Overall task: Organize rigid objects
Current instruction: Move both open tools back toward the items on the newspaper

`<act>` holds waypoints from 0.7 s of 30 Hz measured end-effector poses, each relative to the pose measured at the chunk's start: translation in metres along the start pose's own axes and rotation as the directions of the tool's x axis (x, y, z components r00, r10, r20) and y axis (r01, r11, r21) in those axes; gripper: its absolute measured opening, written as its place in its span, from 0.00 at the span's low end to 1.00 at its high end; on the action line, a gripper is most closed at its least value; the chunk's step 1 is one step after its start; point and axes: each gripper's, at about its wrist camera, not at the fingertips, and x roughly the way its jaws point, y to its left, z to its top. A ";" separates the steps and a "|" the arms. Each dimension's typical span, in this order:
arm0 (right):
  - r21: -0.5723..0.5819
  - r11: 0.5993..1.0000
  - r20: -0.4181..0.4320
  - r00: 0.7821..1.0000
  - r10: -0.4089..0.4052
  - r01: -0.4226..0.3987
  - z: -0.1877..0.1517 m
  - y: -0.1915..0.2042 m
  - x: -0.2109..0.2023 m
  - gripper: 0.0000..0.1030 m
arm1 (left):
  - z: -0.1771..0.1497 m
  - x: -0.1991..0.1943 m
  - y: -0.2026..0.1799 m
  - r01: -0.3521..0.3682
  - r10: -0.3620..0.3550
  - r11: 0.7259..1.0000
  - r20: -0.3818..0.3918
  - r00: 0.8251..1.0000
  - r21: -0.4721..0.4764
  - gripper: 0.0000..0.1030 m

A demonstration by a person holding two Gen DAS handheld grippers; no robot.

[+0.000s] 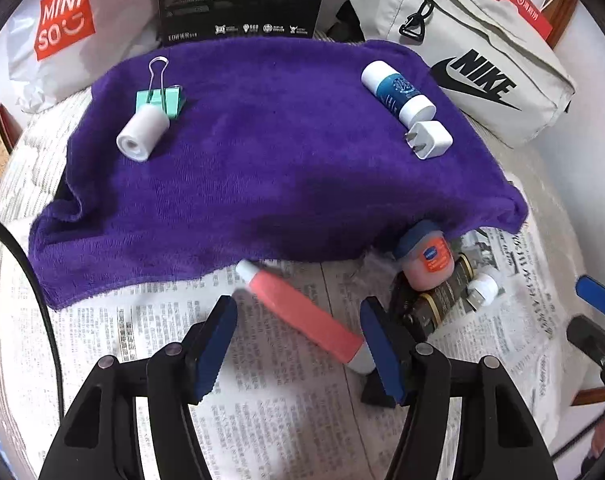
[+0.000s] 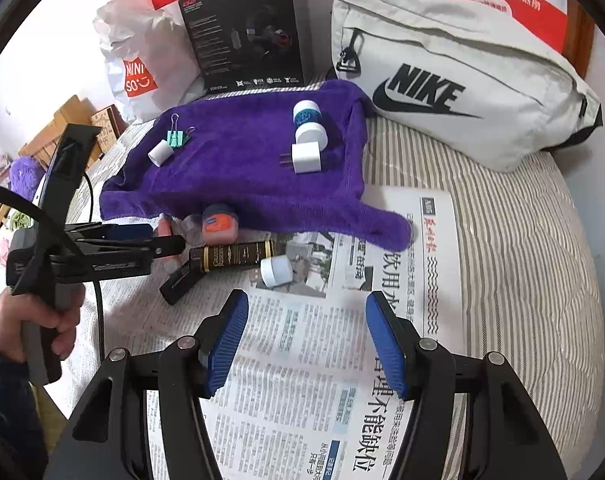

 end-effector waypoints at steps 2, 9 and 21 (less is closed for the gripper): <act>0.001 1.000 -0.007 1.000 0.000 0.000 -0.001 0.000 0.002 0.59 | -0.001 0.001 -0.005 -0.029 0.029 0.999 -0.002 1.000 0.025 0.61; -0.004 1.000 -0.013 1.000 0.012 -0.012 -0.006 0.002 0.002 0.59 | -0.017 -0.008 0.010 -0.138 0.138 0.989 -0.008 0.990 0.062 0.65; -0.010 1.000 -0.048 0.999 0.018 -0.019 -0.011 0.009 0.014 0.59 | -0.022 -0.012 0.023 -0.122 0.121 0.991 0.029 0.992 0.059 0.57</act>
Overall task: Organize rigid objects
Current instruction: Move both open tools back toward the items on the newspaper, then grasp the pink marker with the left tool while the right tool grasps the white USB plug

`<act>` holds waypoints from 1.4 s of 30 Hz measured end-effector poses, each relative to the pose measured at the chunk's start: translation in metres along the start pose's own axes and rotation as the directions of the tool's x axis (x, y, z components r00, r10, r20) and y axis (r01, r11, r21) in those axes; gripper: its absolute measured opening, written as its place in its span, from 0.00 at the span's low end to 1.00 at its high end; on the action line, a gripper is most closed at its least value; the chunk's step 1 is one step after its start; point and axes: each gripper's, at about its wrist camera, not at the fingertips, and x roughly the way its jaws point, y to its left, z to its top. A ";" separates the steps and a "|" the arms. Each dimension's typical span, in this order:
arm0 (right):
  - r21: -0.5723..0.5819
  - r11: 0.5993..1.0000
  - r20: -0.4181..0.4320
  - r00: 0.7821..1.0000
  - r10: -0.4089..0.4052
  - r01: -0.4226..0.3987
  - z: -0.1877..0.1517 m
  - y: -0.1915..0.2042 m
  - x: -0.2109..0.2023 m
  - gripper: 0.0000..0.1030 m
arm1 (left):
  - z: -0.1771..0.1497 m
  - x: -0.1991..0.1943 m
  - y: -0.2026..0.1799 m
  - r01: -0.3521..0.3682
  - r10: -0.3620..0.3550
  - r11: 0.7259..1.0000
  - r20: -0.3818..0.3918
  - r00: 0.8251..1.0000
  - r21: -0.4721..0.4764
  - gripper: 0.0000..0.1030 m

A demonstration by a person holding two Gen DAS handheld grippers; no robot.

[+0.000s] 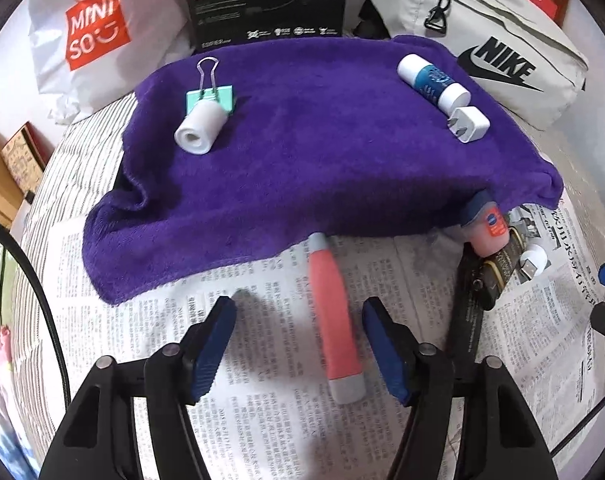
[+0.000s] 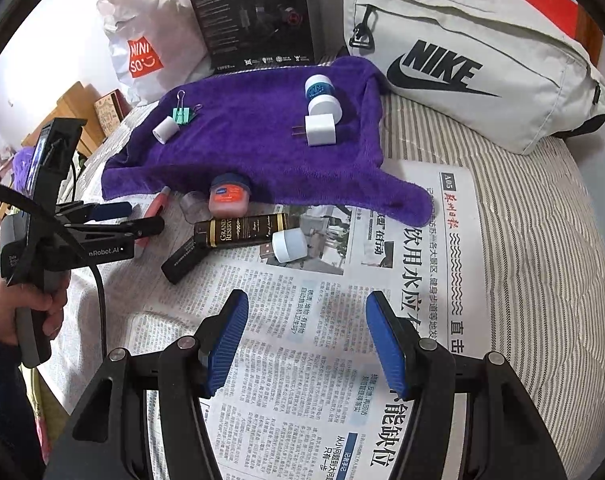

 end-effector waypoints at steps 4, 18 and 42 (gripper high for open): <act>0.007 1.000 -0.010 1.000 -0.007 0.007 -0.001 -0.002 0.004 0.59 | -0.003 -0.004 -0.005 0.026 -0.027 0.999 0.026 0.999 0.033 0.25; 0.018 1.000 -0.041 0.999 -0.007 0.008 0.000 0.000 0.021 0.59 | -0.008 -0.006 -0.007 0.047 -0.050 0.996 0.045 0.998 0.070 0.16; -0.108 0.992 -0.007 0.998 -0.063 0.062 0.028 0.021 0.069 0.44 | -0.023 -0.013 0.015 0.054 -0.056 0.998 0.044 0.997 0.038 0.17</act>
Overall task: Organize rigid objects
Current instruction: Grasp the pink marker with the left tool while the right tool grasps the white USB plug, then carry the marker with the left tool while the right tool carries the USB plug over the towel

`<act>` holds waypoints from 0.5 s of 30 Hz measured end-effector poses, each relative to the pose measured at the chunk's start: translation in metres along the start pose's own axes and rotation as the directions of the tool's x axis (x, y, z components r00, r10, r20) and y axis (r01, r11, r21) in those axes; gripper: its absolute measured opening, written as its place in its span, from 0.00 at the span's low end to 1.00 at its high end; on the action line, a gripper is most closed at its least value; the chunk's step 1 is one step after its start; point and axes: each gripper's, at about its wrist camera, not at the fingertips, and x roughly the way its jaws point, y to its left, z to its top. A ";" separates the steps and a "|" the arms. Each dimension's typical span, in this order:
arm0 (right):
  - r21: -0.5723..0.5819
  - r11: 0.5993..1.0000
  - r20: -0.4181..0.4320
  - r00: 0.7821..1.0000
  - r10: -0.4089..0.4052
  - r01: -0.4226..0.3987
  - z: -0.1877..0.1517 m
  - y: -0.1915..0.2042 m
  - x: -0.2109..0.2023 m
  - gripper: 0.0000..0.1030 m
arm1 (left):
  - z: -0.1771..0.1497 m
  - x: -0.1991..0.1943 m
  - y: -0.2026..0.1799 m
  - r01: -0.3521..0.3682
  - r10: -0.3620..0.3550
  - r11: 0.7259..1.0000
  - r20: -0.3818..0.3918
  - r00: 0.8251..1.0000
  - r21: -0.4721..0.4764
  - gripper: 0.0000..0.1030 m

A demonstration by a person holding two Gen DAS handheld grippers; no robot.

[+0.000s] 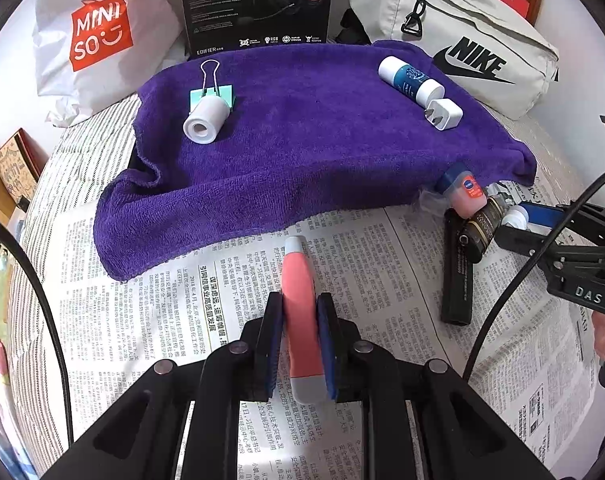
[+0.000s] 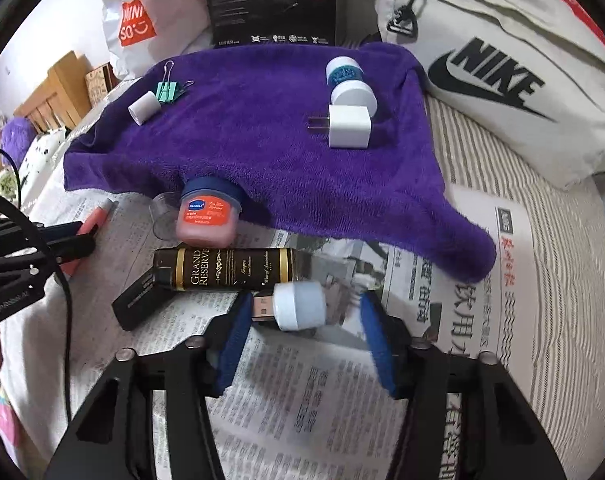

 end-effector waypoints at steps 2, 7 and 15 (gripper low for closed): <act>-0.026 1.000 0.007 1.000 -0.004 0.004 0.000 0.002 0.000 0.35 | 0.000 0.000 -0.001 -0.006 0.006 1.000 0.000 1.000 0.009 0.17; -0.056 0.998 0.009 1.000 -0.008 0.009 -0.002 0.000 -0.009 0.35 | 0.000 -0.001 -0.001 -0.006 0.006 1.000 -0.007 1.000 0.002 0.17; -0.038 0.999 -0.015 1.000 0.002 -0.002 -0.011 -0.006 -0.007 0.35 | 0.001 0.001 -0.005 -0.021 0.021 1.000 -0.003 1.000 0.010 0.17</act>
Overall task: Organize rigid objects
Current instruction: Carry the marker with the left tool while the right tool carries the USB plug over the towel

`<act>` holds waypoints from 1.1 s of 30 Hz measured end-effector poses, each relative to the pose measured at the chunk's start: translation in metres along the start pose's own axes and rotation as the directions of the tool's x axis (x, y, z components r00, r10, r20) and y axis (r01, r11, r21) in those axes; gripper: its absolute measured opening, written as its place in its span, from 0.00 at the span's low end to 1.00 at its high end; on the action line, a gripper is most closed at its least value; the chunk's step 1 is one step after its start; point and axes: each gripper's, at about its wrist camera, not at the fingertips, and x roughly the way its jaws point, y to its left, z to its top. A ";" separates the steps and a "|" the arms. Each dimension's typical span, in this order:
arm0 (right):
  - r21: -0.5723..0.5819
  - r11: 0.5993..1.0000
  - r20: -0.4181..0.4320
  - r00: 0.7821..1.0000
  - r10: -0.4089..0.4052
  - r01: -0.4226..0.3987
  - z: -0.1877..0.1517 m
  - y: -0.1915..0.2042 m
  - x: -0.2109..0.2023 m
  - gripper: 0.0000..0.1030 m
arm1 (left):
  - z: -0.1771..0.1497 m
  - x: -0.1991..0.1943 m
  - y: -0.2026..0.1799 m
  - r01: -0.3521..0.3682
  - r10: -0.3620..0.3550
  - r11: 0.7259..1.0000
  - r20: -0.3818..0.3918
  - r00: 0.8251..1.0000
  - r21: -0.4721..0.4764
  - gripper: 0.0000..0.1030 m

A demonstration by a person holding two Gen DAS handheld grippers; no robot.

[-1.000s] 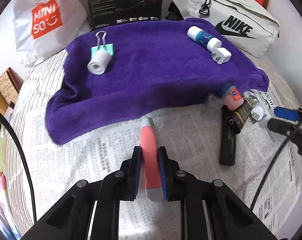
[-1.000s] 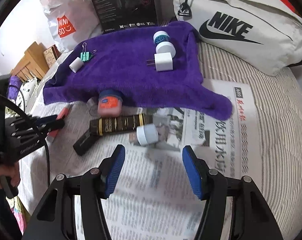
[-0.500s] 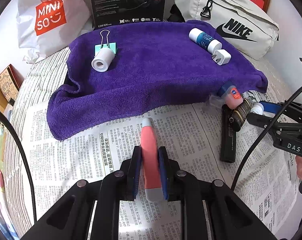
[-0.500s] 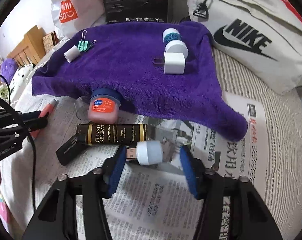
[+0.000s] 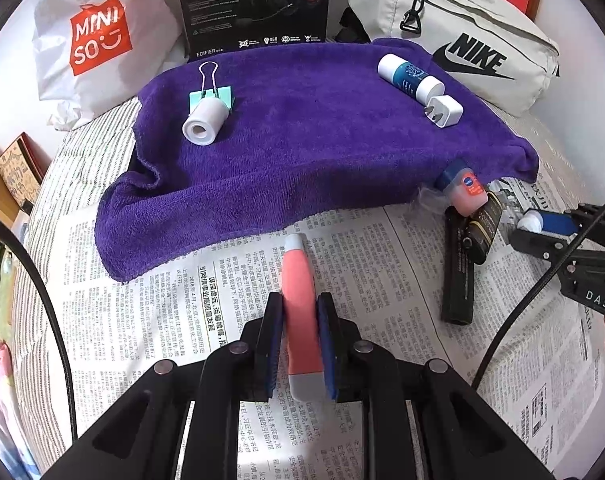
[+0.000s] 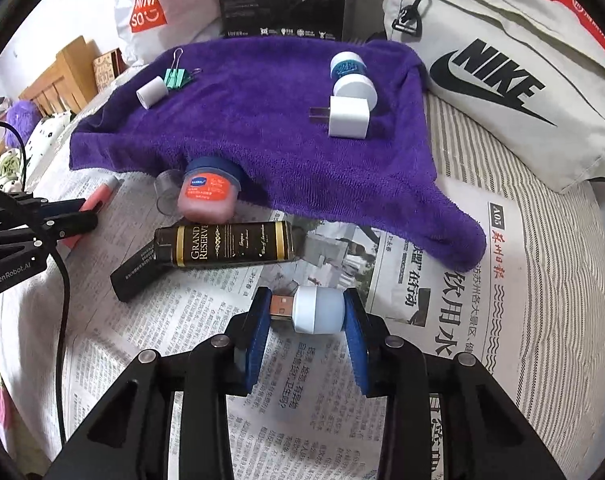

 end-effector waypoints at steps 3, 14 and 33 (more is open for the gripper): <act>0.011 1.000 -0.002 1.000 0.005 -0.005 0.000 -0.001 0.000 0.35 | 0.001 0.000 0.000 0.006 -0.006 1.000 -0.001 1.000 -0.007 0.17; 0.008 1.000 -0.007 1.000 0.001 -0.001 -0.002 0.000 -0.009 0.35 | -0.001 -0.004 0.003 0.028 -0.028 1.000 0.012 1.000 -0.007 0.16; 0.006 0.999 0.004 0.999 0.053 -0.053 0.005 0.020 -0.025 0.35 | 0.000 -0.039 0.012 -0.002 0.001 1.000 0.087 0.996 0.013 0.16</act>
